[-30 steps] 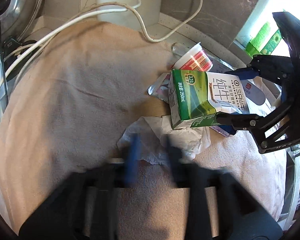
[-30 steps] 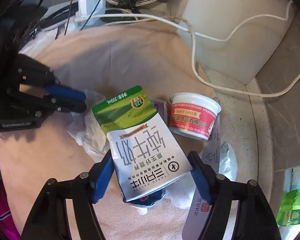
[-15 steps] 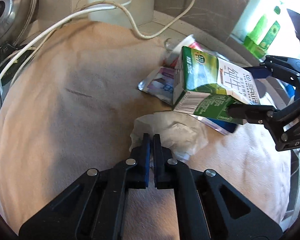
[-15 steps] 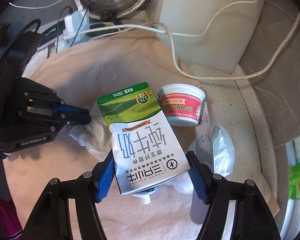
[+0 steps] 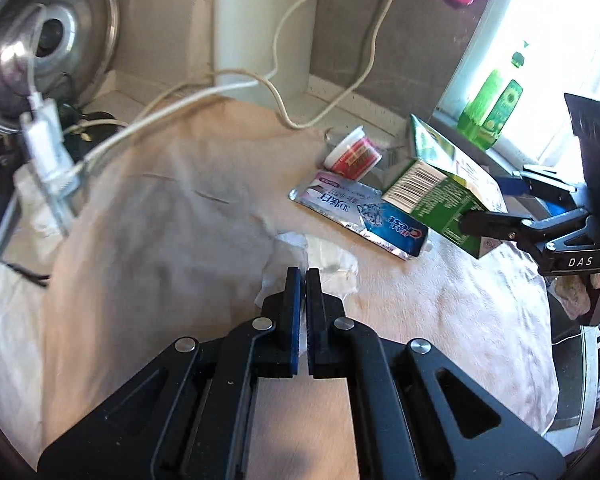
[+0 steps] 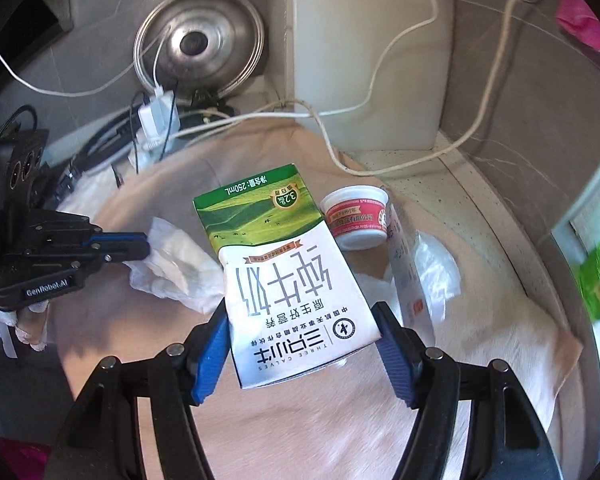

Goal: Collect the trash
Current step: 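Lift the carton and tissue and carry both down over the blue basket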

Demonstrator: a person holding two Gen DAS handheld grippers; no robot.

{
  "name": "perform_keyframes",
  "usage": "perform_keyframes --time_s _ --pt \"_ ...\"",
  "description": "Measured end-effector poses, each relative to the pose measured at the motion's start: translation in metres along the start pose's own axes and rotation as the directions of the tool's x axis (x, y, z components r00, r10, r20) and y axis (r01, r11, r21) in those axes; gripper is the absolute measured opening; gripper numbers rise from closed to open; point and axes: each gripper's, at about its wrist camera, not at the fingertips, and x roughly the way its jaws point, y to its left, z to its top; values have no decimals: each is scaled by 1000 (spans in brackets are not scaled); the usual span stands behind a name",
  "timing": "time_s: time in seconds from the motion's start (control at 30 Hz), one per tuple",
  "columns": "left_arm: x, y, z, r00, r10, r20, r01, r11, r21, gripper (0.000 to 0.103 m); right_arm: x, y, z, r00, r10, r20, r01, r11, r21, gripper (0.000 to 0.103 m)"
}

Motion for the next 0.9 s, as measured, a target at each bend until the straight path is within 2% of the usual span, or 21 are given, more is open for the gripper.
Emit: perform_keyframes --time_s 0.43,0.53,0.63,0.9 --pt "-85 5 -48 999 -8 53 7 1000 24 0 -66 61 -69 998 36 48 -42 992 118 70" --pt "-92 3 -57 999 -1 47 -1 999 46 0 -74 75 -84 998 31 51 -36 992 120 70" --pt "-93 7 -63 999 -3 37 2 1000 21 0 -81 86 -96 998 33 53 -40 990 134 70" --pt "-134 -1 -74 995 -47 93 46 999 12 0 -108 107 -123 996 57 66 -67 985 162 70"
